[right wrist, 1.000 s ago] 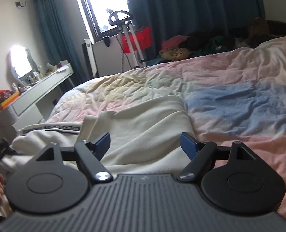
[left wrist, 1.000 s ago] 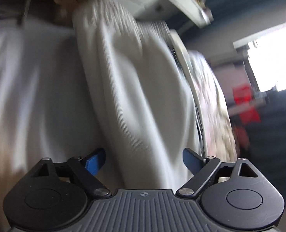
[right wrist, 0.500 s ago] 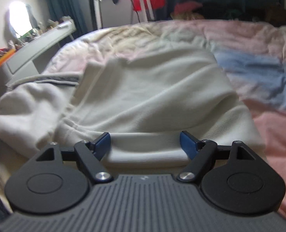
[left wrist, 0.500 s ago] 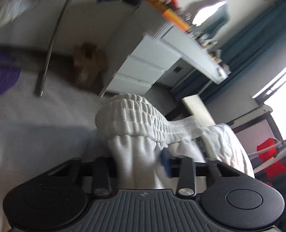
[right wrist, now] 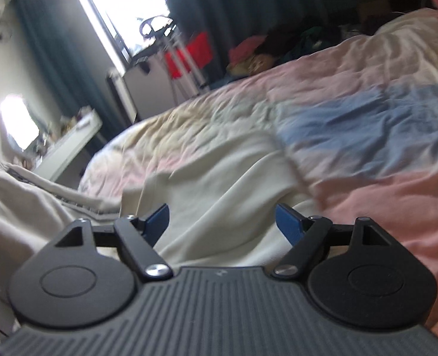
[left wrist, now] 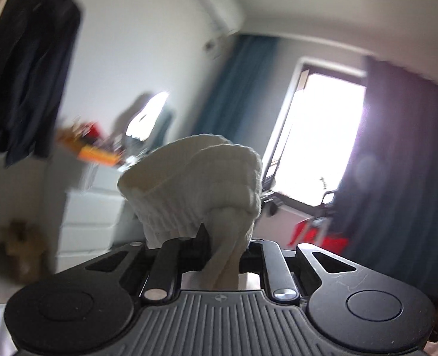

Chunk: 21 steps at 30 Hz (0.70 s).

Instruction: Fold clothes

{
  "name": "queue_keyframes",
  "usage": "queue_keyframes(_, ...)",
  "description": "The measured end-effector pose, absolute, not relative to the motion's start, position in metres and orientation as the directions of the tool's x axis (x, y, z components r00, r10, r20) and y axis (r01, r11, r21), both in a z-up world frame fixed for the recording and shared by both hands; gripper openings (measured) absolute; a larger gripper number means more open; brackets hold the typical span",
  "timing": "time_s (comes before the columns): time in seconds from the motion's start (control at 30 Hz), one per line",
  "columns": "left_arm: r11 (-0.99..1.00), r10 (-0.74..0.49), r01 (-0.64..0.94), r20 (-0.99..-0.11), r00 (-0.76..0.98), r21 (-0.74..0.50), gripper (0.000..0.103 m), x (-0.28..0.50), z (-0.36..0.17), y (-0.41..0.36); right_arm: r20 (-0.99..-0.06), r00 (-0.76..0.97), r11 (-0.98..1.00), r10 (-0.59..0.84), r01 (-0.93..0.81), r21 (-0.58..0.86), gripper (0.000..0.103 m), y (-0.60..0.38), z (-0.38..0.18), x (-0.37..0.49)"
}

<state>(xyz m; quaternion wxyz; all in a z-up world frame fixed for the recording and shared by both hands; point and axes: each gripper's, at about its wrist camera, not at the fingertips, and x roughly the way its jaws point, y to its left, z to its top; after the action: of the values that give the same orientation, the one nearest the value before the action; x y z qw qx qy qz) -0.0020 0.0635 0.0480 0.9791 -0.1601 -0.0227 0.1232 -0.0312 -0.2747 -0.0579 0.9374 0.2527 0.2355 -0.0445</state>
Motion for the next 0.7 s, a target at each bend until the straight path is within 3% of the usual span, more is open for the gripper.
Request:
queue_keyframes(0.17,0.966,0.122,-0.098,0.088,0.989,-0.240,0.015,-0.003,0.042,-0.051,-0.402,0.904,0.816,-0.148,0.341,0.467,0.081,-0.317,-0.046,-0.039)
queue_keyframes(0.3,0.994,-0.008,0.016,0.072,0.997,-0.109,0.014,-0.007,-0.002,-0.138,-0.389,0.895,0.750,-0.218,0.409,0.520,0.081,-0.354,-0.046,-0.050)
queue_keyframes(0.37,0.996,-0.092,0.092,0.000,0.996,-0.018,0.014,0.000,-0.037,-0.172,-0.395,0.887,0.715,-0.240,0.437,0.545,0.082,-0.368,-0.050,-0.055)
queue_keyframes(0.47,0.964,-0.227,0.248,-0.201,0.953,0.090,0.015,0.004,-0.095,-0.205,-0.412,0.880,0.679,-0.236,0.453,0.578,0.083,-0.381,-0.058,-0.057)
queue_keyframes(0.57,0.937,-0.276,0.324,-0.294,0.915,0.127,0.019,0.007,-0.123,-0.202,-0.421,0.885,0.666,-0.200,0.438,0.604,0.083,-0.386,-0.063,-0.054)
queue_keyframes(0.67,0.919,-0.290,0.363,-0.362,0.886,0.154,0.045,0.014,-0.129,-0.193,-0.425,0.895,0.673,-0.137,0.398,0.623,0.083,-0.384,-0.068,-0.047)
queue_keyframes(0.7,0.915,-0.287,0.370,-0.381,0.879,0.163,0.063,0.017,-0.125,-0.189,-0.423,0.900,0.670,-0.105,0.378,0.639,0.083,-0.383,-0.069,-0.045)
